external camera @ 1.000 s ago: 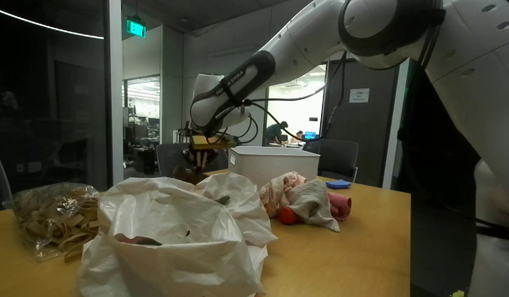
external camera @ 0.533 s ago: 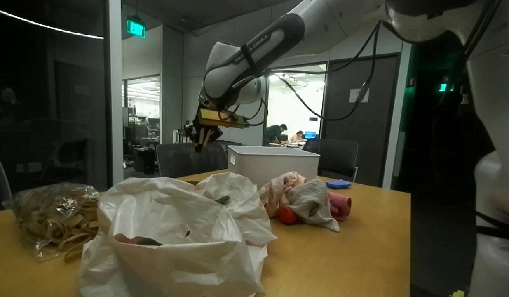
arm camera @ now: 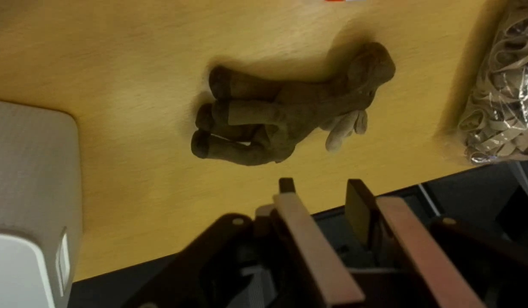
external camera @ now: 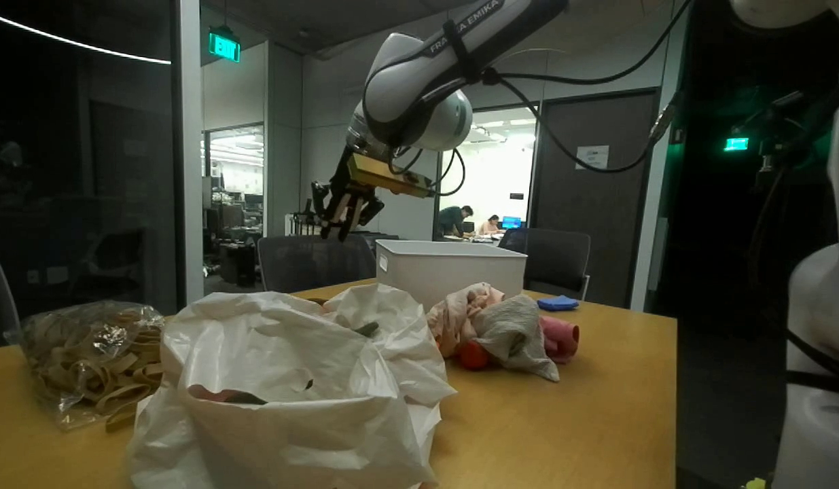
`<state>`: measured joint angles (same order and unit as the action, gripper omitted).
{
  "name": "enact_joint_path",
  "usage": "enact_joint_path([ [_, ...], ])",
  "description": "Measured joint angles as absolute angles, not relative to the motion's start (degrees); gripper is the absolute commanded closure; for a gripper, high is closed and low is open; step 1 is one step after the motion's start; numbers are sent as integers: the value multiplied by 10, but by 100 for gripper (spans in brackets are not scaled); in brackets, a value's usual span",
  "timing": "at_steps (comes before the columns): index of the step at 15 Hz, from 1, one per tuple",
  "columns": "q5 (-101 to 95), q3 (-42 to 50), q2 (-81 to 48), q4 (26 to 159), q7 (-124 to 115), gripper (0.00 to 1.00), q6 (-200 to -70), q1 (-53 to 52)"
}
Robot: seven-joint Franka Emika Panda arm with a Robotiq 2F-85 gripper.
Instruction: Put the three plush toys into the carrier bag
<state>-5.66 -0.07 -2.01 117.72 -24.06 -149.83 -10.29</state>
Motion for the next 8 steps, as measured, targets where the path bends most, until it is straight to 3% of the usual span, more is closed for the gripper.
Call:
enact_joint_path([
  [4, -61, -13, -59, 1178, -237, 1, -1496, -98],
  [8, -80, -12, -124, 1147, -238, 0, -1496, -98],
])
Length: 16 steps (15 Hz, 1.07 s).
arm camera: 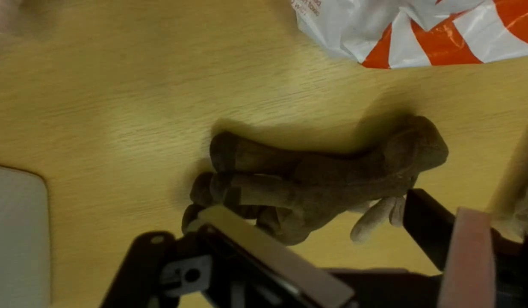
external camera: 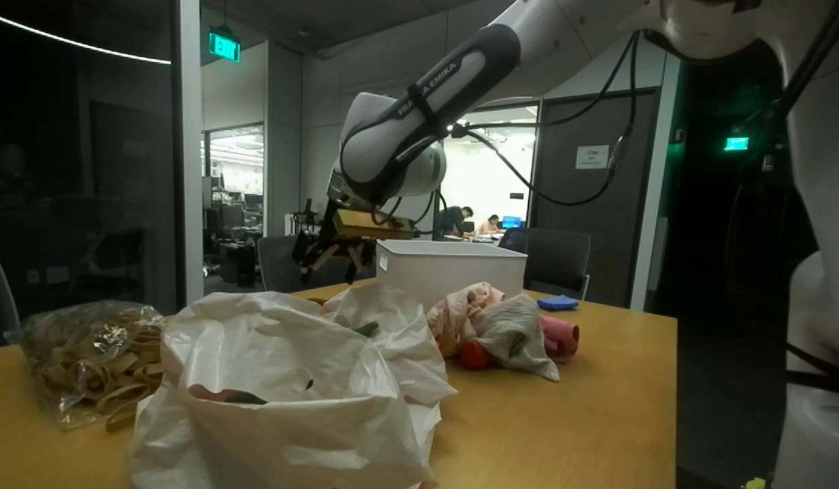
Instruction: Put the three plush toys into the carrier bag
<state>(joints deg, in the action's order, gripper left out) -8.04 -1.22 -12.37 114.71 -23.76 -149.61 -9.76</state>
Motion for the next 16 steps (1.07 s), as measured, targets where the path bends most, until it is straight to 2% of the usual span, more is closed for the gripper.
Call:
enact_joint_path([
  [7, -137, 17, -233, 1039, -237, 0, -1491, -104],
  [16, -141, 35, -344, 906, -233, 0, -1410, -109],
])
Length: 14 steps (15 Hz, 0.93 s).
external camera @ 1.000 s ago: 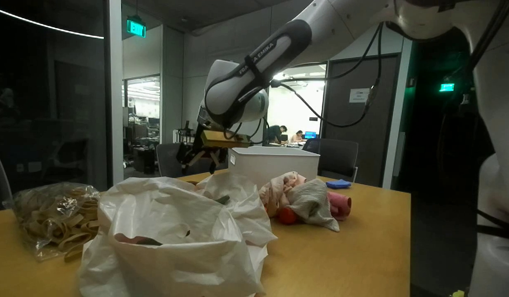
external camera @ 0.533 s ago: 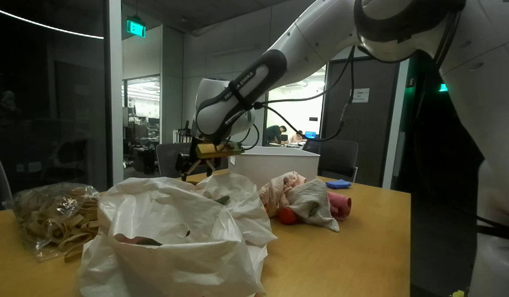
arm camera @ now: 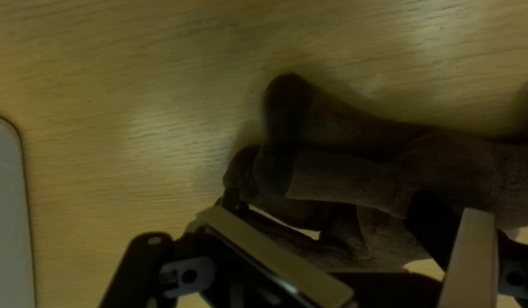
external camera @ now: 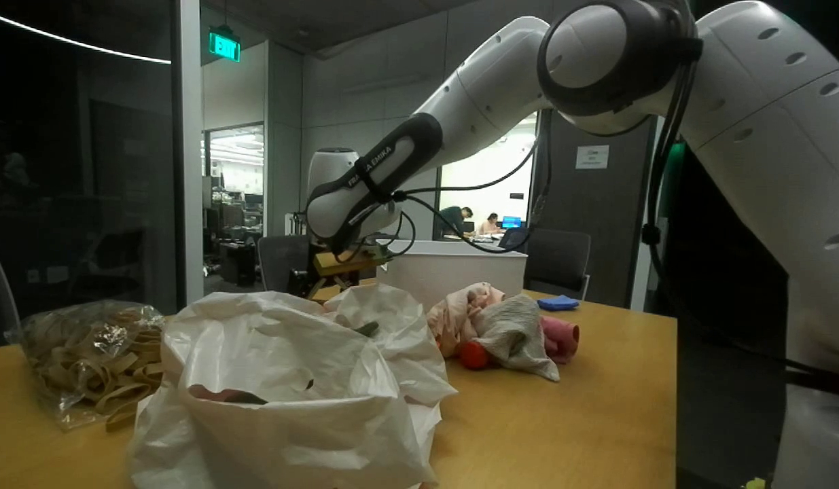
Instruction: Put the three plush toys into the carrier bag
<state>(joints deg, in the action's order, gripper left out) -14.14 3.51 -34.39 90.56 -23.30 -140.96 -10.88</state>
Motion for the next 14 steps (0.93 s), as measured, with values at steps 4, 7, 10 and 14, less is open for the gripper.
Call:
enact_joint_path([
  [4, -136, 35, -366, 864, -232, 26, -1365, -109],
  [7, -123, 35, -375, 843, -232, 51, -1342, -109],
  [10, -107, 35, -377, 832, -232, 73, -1331, -108],
  [14, -91, 35, -378, 824, -233, 95, -1327, -104],
])
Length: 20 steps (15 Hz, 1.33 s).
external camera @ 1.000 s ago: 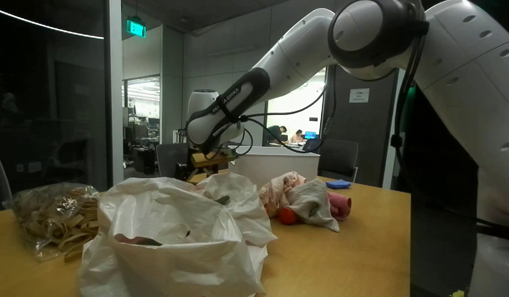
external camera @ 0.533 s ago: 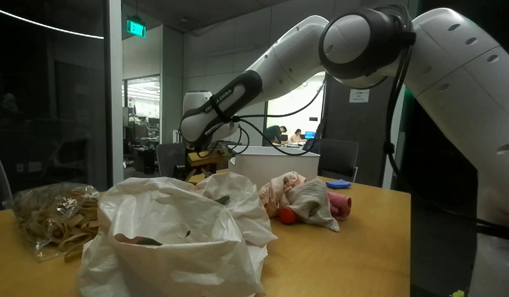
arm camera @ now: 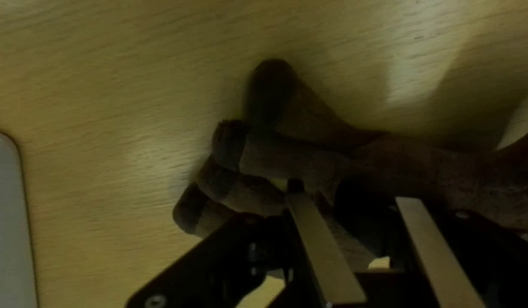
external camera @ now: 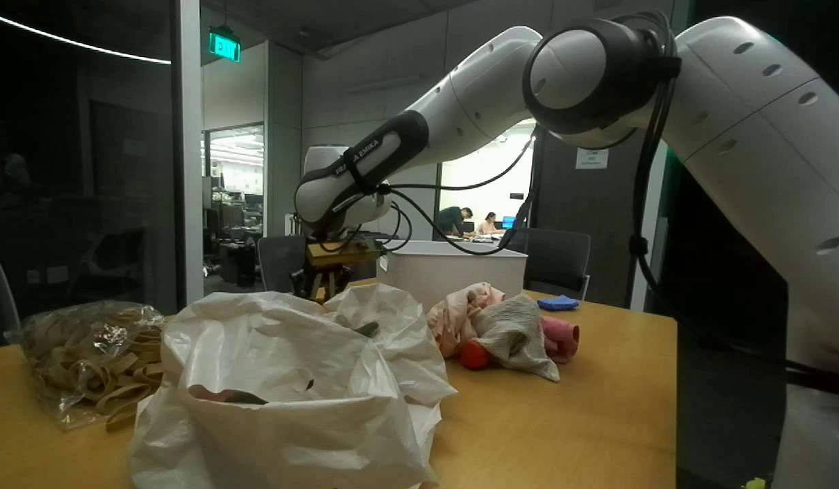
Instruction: Put the three plush toys into the carrier bag
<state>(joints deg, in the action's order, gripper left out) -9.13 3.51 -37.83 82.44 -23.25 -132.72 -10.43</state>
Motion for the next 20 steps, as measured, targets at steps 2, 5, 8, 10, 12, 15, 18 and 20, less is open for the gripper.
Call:
enact_joint_path([
  [2, -84, 35, -378, 822, -233, 97, -1326, -102],
  [5, -78, 35, -378, 821, -233, 92, -1325, -100],
  [8, -76, 35, -378, 821, -233, 67, -1325, -99],
  [10, -76, 35, -378, 821, -233, 55, -1325, -99],
  [12, -71, 35, -376, 819, -237, 39, -1328, -99],
  [15, -44, 32, -368, 813, -249, 17, -1330, -99],
  [18, -15, 25, -366, 809, -265, 0, -1343, -99],
  [20, -7, 22, -370, 808, -276, 0, -1347, -102],
])
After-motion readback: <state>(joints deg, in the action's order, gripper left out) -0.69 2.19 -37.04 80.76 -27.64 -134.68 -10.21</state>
